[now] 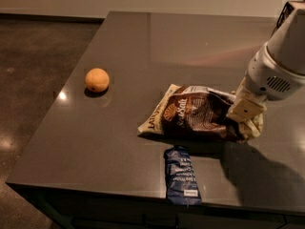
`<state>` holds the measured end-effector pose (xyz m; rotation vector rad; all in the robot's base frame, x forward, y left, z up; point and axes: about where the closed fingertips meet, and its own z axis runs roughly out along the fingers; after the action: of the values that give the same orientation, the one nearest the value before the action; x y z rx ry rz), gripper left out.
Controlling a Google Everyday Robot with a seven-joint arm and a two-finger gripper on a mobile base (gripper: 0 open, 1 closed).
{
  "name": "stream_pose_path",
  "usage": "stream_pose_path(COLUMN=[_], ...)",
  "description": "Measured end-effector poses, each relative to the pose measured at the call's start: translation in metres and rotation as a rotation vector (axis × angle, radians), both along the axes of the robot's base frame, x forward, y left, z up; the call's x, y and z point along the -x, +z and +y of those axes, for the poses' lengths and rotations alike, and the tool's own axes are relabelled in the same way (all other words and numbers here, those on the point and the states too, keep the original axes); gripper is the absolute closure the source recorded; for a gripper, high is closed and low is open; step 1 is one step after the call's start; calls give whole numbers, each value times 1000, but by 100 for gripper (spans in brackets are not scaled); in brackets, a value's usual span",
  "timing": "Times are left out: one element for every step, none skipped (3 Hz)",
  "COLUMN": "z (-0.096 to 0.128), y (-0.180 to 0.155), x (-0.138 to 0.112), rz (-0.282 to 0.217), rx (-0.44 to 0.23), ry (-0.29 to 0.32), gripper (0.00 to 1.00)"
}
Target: Move brown chip bag near rxbar blueberry
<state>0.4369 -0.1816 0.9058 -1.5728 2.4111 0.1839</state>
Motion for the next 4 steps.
stream_pose_path(z=[2,2,3,4], y=[-1,-1,-2,-3], x=[9,14,13,12], rz=[15,20,19,18], rx=[-12,-24,-25,-26], ry=[15,19,20,22], gripper=[61,38,15,0])
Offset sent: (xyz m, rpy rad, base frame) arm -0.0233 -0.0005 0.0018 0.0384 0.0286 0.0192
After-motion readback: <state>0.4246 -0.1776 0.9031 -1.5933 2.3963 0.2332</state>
